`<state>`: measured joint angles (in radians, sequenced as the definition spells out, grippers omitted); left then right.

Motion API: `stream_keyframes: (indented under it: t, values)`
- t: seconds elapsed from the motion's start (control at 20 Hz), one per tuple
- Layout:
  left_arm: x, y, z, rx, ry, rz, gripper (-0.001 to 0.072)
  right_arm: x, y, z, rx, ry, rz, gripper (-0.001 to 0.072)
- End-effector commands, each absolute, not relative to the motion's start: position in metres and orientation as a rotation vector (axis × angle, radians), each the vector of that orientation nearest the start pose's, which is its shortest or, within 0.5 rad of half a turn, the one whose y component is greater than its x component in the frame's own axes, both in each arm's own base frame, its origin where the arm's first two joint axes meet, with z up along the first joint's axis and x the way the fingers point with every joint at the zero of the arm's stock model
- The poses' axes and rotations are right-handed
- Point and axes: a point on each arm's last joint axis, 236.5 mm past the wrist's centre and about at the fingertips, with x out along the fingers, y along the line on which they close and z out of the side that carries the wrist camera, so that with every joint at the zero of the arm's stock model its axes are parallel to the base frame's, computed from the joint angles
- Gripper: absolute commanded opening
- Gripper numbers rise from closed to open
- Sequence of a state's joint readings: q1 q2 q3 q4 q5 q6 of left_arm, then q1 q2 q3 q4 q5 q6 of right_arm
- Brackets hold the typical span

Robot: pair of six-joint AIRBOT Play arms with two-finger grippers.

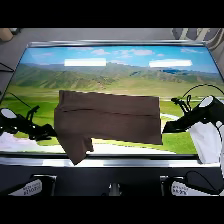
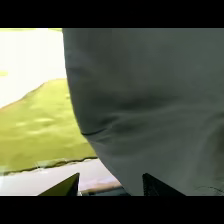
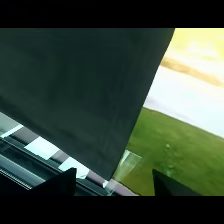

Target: Fold the shirts.

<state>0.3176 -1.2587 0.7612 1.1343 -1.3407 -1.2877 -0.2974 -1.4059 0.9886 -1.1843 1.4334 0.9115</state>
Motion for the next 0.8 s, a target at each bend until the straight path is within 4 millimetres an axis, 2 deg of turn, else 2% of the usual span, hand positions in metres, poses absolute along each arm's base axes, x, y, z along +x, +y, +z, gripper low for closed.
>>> stream_keyframes:
  t: [0.0,0.1,0.25,0.35,0.5,0.55,0.7,0.75]
  values:
    - [0.222,-0.045,-0.097,-0.561,1.672,-0.245,0.0464,0.274,0.012,-0.07,0.183,1.599,0.573,0.0493]
    - [0.214,-0.052,-0.103,-0.548,1.695,-0.254,0.0464,0.274,0.011,-0.071,0.18,1.6,0.57,0.0564]
    - [0.211,-0.062,-0.11,-0.57,1.69,-0.251,0.0464,0.272,0.012,-0.072,0.184,1.602,0.571,0.0566]
    - [0.215,-0.07,-0.112,-0.586,1.669,-0.255,0.0445,0.261,0.015,-0.079,0.205,1.633,0.577,0.0567]
    - [0.22,-0.073,-0.112,-0.573,1.653,-0.251,0.0056,0.248,0.026,-0.1,0.236,1.653,0.555,0.057]
    - [0.22,-0.073,-0.112,-0.568,1.649,-0.256,0.0023,0.247,0.032,-0.106,0.24,1.644,0.552,0.057]
    - [0.223,-0.072,-0.106,-0.551,1.622,-0.267,0.0022,0.246,0.044,-0.116,0.222,1.652,0.546,0.0563]
    - [0.226,-0.072,-0.103,-0.546,1.609,-0.268,0.0022,0.247,0.048,-0.118,0.217,1.654,0.54,0.0523]
